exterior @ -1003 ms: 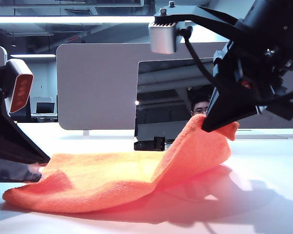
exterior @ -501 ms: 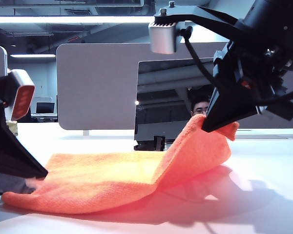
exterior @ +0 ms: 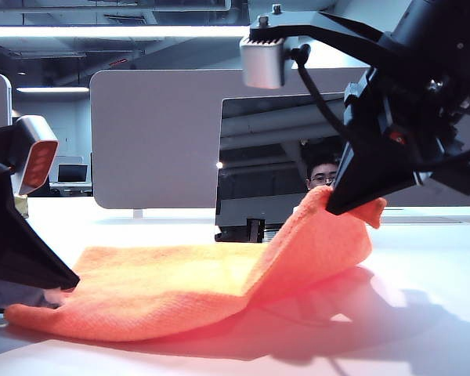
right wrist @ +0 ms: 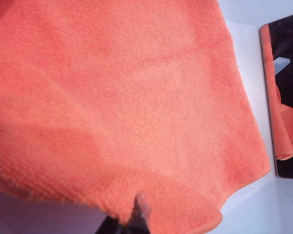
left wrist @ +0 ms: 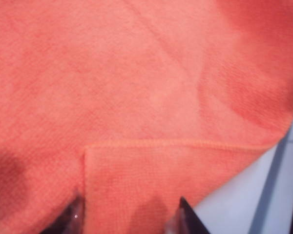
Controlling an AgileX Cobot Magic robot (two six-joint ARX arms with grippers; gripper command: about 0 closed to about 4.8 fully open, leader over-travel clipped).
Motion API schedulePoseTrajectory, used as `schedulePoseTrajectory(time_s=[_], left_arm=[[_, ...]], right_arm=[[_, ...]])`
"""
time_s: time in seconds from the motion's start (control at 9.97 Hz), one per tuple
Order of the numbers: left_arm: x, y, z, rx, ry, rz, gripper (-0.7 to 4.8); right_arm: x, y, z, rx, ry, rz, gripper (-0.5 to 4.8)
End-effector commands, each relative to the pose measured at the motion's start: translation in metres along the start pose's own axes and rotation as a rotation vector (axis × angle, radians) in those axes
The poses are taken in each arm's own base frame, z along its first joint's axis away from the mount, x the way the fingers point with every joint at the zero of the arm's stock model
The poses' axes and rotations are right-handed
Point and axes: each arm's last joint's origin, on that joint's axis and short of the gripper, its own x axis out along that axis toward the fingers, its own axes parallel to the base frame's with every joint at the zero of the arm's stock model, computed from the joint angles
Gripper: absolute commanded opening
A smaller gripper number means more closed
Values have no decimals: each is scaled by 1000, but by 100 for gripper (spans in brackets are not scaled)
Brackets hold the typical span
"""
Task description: Pick up the cloth from the table and use it to cover the mirror.
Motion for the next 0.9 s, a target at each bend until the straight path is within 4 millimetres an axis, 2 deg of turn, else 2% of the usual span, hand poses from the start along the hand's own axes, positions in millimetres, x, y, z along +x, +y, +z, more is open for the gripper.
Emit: schedulePoseTrajectory(time_s=[0.1, 0.2, 0.3, 0.7, 0.9], left_arm=[[0, 1, 3, 24, -20, 27, 275], [0, 0, 3, 17, -14, 11, 95], [0, 0, 3, 17, -15, 11, -8], [-2, -3, 22, 88, -165, -82, -6], [-3, -4, 24, 93, -178, -100, -6]], right_arm=[[-1, 0, 2, 6, -19, 12, -6], [-1, 0, 1, 6, -19, 12, -6], [-1, 0, 1, 6, -19, 12, -6], [-1, 0, 1, 6, -17, 13, -6], [-1, 0, 1, 6, -16, 14, -6]])
